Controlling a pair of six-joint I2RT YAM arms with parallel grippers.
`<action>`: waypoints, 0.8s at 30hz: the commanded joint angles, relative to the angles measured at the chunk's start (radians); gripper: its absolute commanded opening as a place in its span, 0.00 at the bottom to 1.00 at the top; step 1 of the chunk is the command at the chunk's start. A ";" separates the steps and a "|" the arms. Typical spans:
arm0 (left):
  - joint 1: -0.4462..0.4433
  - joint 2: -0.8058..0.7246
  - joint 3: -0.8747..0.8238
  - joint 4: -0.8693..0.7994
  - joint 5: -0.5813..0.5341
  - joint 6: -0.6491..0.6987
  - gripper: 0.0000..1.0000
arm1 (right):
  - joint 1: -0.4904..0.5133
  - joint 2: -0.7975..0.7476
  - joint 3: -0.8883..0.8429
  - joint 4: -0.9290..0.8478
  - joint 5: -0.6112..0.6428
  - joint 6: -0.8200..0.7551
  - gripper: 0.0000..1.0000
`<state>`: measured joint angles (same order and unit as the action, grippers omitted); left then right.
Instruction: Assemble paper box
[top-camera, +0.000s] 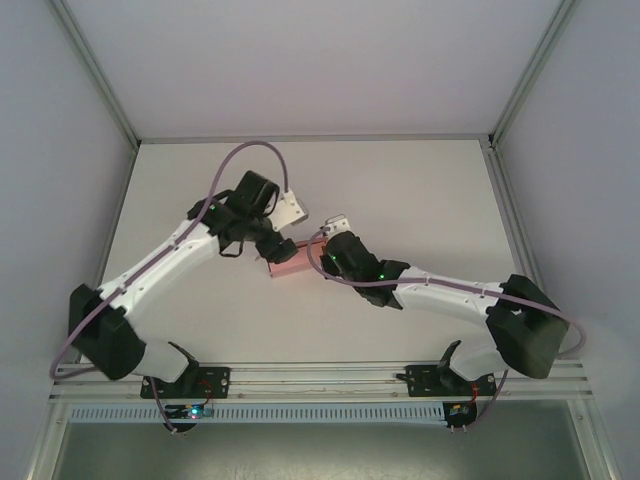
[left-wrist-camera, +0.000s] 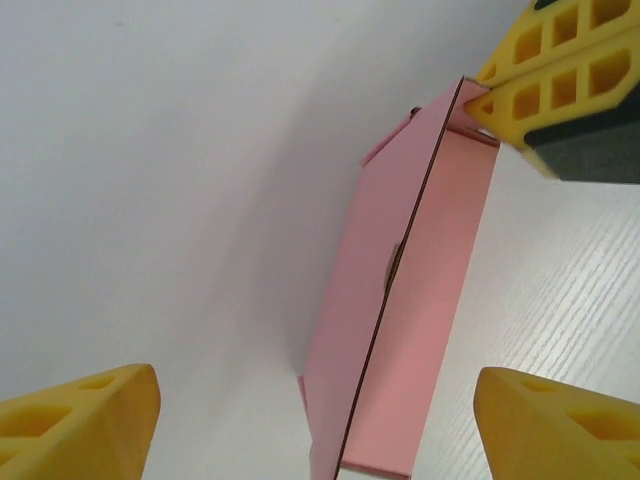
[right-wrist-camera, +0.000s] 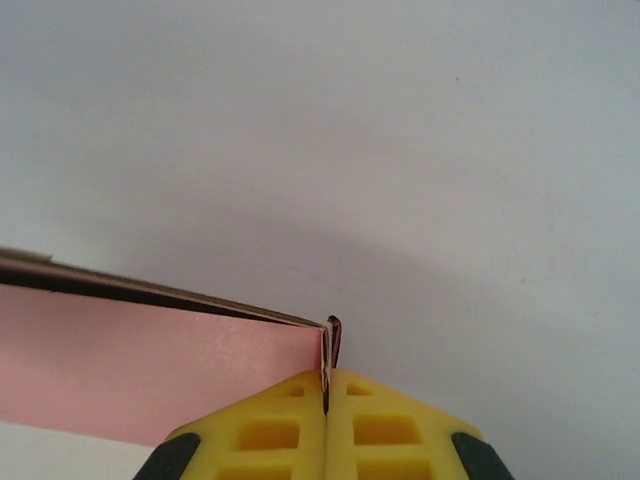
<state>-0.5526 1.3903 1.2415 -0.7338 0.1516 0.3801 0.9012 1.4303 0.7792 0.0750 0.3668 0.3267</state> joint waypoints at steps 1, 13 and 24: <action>0.010 -0.091 -0.091 0.109 -0.076 -0.141 0.84 | -0.005 0.055 0.041 -0.110 -0.011 0.029 0.00; 0.012 -0.250 -0.237 0.039 -0.385 -0.554 0.88 | -0.055 0.226 0.215 -0.234 -0.128 0.132 0.00; 0.075 -0.274 -0.336 0.119 -0.328 -0.577 0.86 | -0.045 0.307 0.349 -0.392 -0.123 0.173 0.00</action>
<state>-0.4969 1.1118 0.9340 -0.6571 -0.2081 -0.1638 0.8467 1.6932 1.1419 -0.1501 0.2790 0.4721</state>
